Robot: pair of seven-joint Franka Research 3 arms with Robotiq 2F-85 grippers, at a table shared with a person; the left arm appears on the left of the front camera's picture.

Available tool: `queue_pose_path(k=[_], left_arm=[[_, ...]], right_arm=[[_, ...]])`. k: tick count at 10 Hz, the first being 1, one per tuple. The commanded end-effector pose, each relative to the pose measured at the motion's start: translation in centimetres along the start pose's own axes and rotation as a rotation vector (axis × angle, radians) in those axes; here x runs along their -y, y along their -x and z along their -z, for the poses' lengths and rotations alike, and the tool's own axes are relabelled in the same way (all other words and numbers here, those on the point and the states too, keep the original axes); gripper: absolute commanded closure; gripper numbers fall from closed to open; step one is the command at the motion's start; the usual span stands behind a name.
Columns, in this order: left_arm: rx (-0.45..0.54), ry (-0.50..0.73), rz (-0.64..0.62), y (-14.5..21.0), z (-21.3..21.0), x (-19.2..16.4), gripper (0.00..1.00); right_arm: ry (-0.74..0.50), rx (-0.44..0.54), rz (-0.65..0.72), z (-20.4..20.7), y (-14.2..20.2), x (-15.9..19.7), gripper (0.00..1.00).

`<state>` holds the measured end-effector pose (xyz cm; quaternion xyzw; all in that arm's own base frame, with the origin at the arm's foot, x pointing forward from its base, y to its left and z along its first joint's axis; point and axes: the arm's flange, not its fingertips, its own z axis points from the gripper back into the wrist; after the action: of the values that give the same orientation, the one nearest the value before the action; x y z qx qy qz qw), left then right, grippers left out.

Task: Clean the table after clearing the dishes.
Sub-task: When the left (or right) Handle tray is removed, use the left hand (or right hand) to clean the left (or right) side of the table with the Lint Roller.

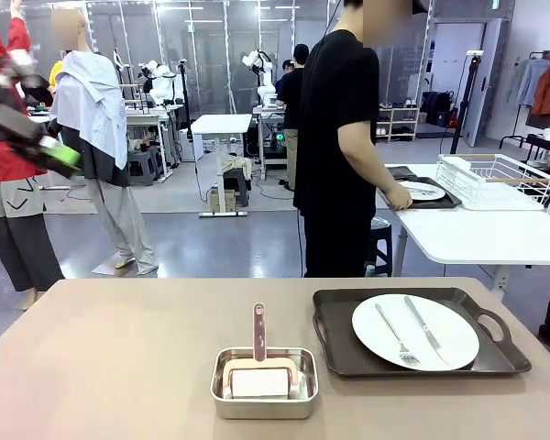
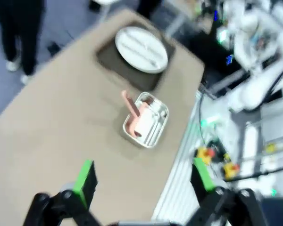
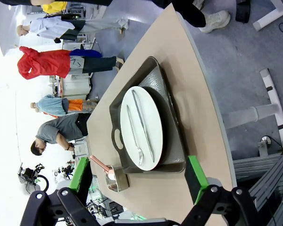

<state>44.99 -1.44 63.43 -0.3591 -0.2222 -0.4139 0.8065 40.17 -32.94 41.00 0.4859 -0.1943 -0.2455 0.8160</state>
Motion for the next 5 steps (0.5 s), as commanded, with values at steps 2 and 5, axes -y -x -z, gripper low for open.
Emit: queue_pose_path(k=[2,5], left_arm=[[-0.308,-0.097,0.301,-1.7,10.1,2.1,0.00],[-0.430,-0.071,0.396,-2.3,16.7,3.4,0.00]], right_arm=[[-0.003,0.003,-0.003,-0.1,0.0,-0.3,0.00],[-0.003,0.003,-0.003,-0.1,0.0,-0.3,0.00]])
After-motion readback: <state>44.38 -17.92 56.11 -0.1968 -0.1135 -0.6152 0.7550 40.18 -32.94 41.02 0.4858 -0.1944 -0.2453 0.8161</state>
